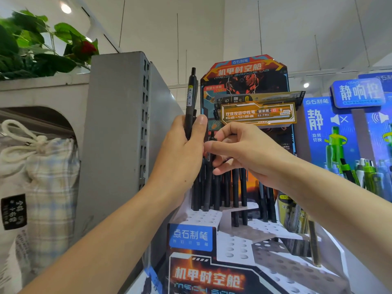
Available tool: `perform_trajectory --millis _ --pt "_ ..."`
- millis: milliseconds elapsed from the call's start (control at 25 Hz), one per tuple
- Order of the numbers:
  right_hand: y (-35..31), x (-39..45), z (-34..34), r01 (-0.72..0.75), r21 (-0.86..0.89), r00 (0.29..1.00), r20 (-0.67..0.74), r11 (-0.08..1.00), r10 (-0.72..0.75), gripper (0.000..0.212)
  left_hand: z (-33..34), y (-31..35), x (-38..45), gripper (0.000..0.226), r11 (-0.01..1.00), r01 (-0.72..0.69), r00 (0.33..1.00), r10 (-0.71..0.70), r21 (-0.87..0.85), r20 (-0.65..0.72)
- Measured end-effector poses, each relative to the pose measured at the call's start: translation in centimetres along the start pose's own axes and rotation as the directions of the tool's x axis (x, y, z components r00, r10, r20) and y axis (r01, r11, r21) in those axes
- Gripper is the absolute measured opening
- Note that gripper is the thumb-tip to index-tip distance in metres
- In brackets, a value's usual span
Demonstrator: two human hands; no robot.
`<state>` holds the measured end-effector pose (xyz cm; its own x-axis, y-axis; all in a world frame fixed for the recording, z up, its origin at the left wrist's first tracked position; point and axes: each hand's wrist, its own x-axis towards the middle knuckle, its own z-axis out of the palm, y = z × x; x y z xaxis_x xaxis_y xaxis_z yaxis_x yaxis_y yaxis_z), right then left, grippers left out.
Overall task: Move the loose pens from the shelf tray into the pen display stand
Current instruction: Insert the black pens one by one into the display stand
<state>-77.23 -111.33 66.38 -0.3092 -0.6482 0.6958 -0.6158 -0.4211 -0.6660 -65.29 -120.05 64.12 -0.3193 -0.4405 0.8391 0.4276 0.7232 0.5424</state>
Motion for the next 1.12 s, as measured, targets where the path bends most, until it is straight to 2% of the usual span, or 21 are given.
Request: perform_trajectory --millis 80,240,480,720,1000,1120 --pt "0.2 -0.2 0.4 0.026 -0.073 1.000 0.003 0.997 -0.025 0.032 0.0 0.0 0.0 0.030 1.000 0.020 1.000 -0.020 -0.020 0.002" --pt "1.0 -0.9 1.1 0.121 -0.342 0.993 0.054 0.932 -0.109 0.026 0.0 0.2 0.1 0.025 0.996 0.059 0.998 -0.059 -0.059 0.002" --pt "1.0 -0.9 1.1 0.162 -0.482 0.987 0.058 0.861 -0.153 0.026 -0.1 0.5 0.0 0.026 0.998 0.058 0.998 -0.058 -0.027 0.012" --pt "1.0 -0.7 0.9 0.157 -0.521 0.987 0.068 0.839 -0.143 0.029 -0.3 0.8 -0.2 0.030 0.997 0.070 0.997 -0.069 -0.042 0.031" --pt "0.9 -0.8 0.2 0.205 -0.618 0.973 0.042 0.759 -0.228 0.025 -0.4 1.1 -0.4 0.026 0.993 0.102 0.995 -0.102 -0.063 0.013" --pt "0.5 -1.1 0.0 0.238 -0.518 0.948 -0.058 0.821 -0.312 0.012 -0.4 1.3 -0.6 0.030 0.991 0.117 0.993 -0.115 -0.065 0.031"
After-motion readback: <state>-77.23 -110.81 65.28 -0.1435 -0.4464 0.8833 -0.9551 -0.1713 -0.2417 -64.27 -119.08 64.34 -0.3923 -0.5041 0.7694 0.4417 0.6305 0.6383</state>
